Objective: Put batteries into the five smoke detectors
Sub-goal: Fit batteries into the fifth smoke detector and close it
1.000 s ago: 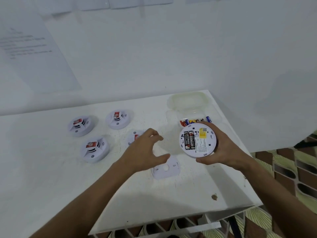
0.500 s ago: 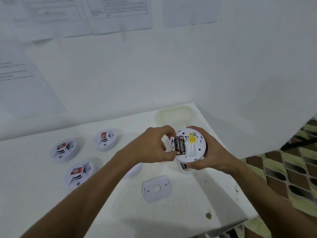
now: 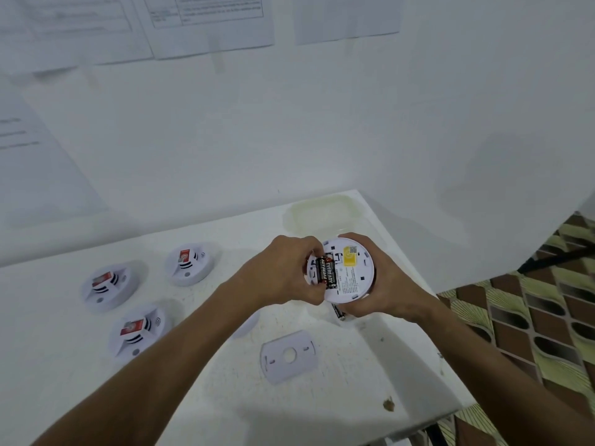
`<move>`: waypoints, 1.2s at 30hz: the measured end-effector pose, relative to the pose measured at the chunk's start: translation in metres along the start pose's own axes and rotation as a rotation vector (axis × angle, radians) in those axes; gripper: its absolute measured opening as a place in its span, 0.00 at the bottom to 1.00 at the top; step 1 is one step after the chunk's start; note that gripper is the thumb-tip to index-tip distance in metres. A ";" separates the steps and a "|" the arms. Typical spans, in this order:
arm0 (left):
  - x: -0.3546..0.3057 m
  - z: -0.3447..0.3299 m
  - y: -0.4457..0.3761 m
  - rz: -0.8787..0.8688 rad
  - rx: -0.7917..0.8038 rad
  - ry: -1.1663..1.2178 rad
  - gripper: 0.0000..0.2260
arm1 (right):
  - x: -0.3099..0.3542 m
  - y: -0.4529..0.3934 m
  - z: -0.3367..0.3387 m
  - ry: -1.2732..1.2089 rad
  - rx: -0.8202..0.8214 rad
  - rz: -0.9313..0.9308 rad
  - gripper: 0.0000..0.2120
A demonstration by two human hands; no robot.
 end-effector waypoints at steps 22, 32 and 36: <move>0.013 0.001 -0.004 -0.078 0.092 -0.293 0.14 | -0.011 -0.016 -0.016 0.065 0.055 -0.021 0.46; 0.013 -0.008 -0.006 -0.139 0.040 -0.467 0.15 | -0.009 -0.022 -0.016 0.060 0.038 -0.015 0.43; 0.018 -0.009 -0.005 -0.199 -0.060 -0.412 0.23 | -0.013 -0.023 -0.010 0.042 0.021 -0.017 0.41</move>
Point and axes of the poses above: each hand's wrist, its own y-axis away from the middle knuckle, its own z-axis out of the back of the hand, x = y × z, the point moved 4 cm from there along -y, towards the middle knuckle, and after that the axes turned 3 degrees about z, right-handed, at the moved point
